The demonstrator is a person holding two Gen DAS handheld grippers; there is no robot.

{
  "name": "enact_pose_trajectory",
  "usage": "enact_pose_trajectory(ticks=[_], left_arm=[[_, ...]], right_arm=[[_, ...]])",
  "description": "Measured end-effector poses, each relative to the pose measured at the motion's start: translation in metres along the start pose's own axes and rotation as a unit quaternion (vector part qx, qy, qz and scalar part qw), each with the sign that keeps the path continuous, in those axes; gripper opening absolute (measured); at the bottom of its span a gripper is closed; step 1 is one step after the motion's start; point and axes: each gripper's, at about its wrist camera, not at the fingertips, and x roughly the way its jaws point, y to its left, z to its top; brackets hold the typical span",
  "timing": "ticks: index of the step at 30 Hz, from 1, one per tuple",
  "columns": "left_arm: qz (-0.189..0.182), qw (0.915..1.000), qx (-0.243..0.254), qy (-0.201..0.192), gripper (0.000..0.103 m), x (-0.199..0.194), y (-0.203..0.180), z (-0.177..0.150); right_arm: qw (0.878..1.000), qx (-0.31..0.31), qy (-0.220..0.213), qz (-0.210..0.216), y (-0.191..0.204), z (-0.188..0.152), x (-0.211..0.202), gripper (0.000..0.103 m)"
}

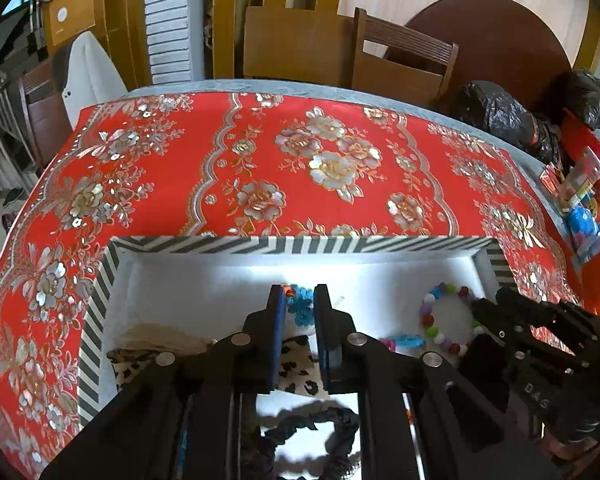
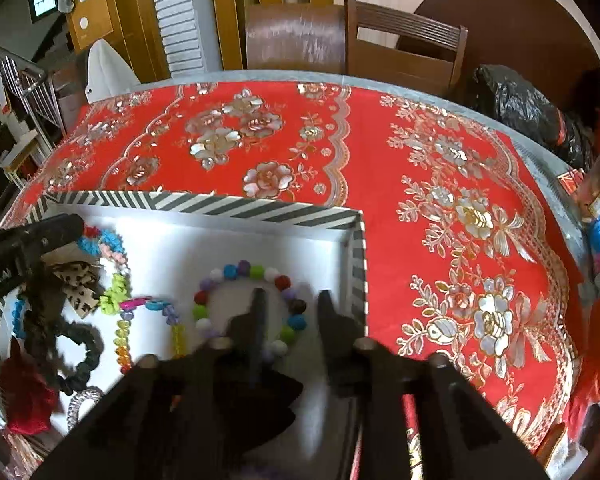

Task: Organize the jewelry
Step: 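Lower blue bracelet into tray with left tool while right tool releases pastel bracelet, then withdraw both open tools from the tray to its rim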

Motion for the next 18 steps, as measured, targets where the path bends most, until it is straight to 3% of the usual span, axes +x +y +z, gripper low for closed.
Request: enact_pose_trajectory(ticks=[2,8,18], left_arm=[[0.004,1.0000,0.002,0.000,0.026,0.000,-0.001,-0.003],[0.013,0.9999,0.007,-0.001,0.027,-0.003,-0.004,-0.008],[0.030,0.9988,0.011,-0.037,0.027,-0.035,-0.004,-0.016]], right_arm=[[1.000,0.001,-0.008,0.005,0.001,-0.002,-0.006,0.035],[1.000,0.002,-0.018,0.010,0.005,-0.006,-0.015,0.040],[0.999,0.011,-0.040,0.012,0.014,-0.016,-0.041,0.048]])
